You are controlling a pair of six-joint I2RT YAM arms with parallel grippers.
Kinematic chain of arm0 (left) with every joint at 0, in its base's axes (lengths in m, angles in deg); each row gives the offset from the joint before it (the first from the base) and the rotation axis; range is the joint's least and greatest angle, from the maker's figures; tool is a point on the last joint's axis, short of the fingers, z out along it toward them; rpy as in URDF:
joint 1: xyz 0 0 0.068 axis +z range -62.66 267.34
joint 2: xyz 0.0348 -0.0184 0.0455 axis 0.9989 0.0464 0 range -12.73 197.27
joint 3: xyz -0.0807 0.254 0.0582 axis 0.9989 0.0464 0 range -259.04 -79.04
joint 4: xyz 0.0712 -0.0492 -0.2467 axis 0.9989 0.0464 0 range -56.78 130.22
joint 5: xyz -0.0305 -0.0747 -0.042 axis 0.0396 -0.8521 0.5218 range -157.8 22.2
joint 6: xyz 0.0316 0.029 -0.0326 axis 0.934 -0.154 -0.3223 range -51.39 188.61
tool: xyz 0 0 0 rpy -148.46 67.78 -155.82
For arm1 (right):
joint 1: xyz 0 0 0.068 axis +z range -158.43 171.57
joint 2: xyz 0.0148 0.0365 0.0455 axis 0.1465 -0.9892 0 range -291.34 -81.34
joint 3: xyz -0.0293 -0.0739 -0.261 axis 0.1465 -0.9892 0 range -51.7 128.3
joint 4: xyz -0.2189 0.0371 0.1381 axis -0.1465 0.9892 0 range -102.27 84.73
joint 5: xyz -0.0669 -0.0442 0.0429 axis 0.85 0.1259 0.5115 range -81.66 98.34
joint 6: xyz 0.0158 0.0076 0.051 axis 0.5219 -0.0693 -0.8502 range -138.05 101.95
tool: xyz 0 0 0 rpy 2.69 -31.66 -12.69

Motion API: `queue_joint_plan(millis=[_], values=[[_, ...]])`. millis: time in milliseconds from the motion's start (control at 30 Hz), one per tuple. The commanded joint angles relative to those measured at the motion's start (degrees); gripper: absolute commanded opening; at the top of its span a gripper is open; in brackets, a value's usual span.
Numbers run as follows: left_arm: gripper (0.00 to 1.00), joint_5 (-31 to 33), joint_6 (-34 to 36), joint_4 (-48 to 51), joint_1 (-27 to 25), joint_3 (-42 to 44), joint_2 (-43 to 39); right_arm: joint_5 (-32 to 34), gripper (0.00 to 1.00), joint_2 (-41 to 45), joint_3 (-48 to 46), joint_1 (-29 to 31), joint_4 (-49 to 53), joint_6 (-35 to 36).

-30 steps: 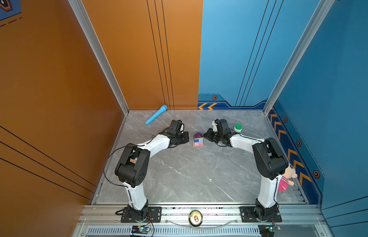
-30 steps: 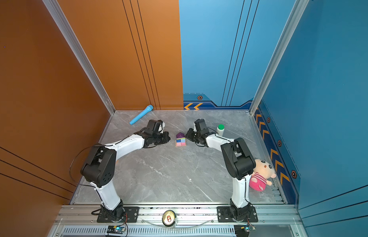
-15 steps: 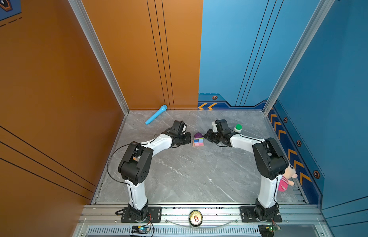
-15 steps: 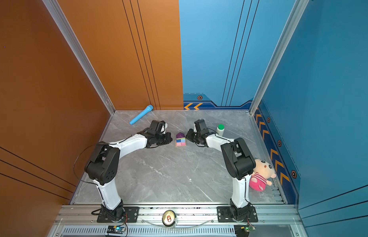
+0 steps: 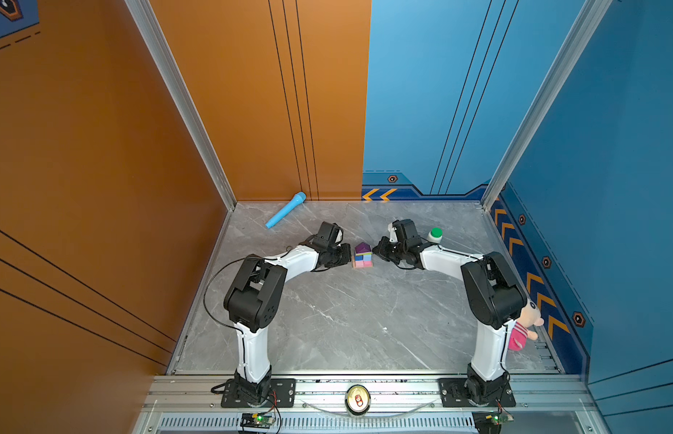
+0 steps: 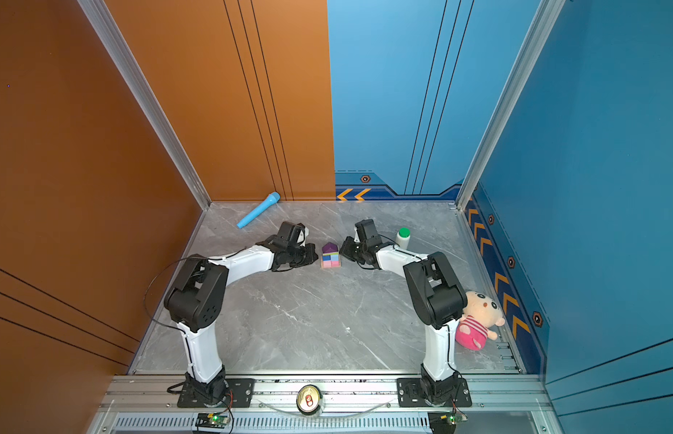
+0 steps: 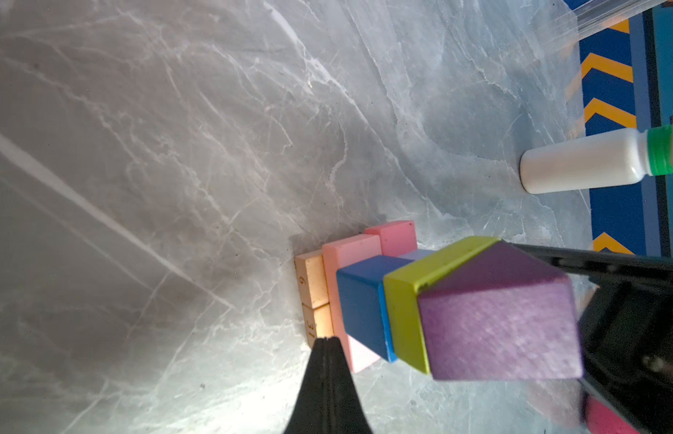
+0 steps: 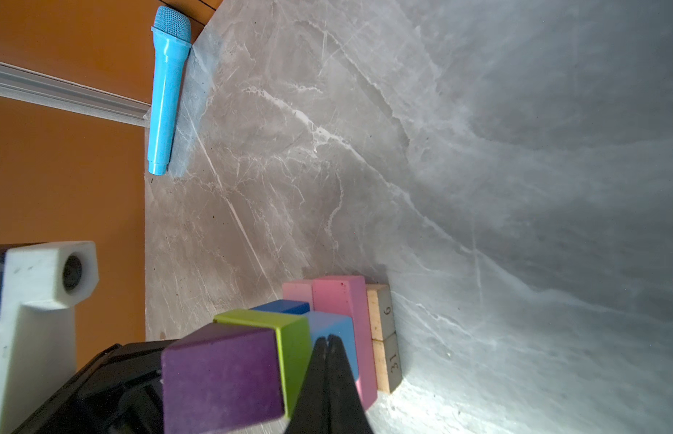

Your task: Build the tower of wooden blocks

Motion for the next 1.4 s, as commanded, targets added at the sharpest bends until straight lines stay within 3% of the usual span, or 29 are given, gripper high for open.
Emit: queue_joint_plan(millis=[0,767,1367], values=[[0.00,-1.68,-0.63,-0.79,-0.88,-1.60,1.23,-0.67,0.00,-1.31,1.43,0.45,1.49,0.62],[0.00,-2.33,-0.38,-0.06,-1.76,-3.04,2.70,-1.11,0.00,-1.87,1.95,0.80,1.57,0.66],[0.00,0.72,2.00,4.03,-1.16,-3.60,0.85,-0.89,0.00,-1.51,1.81,0.63,2.54,0.82]])
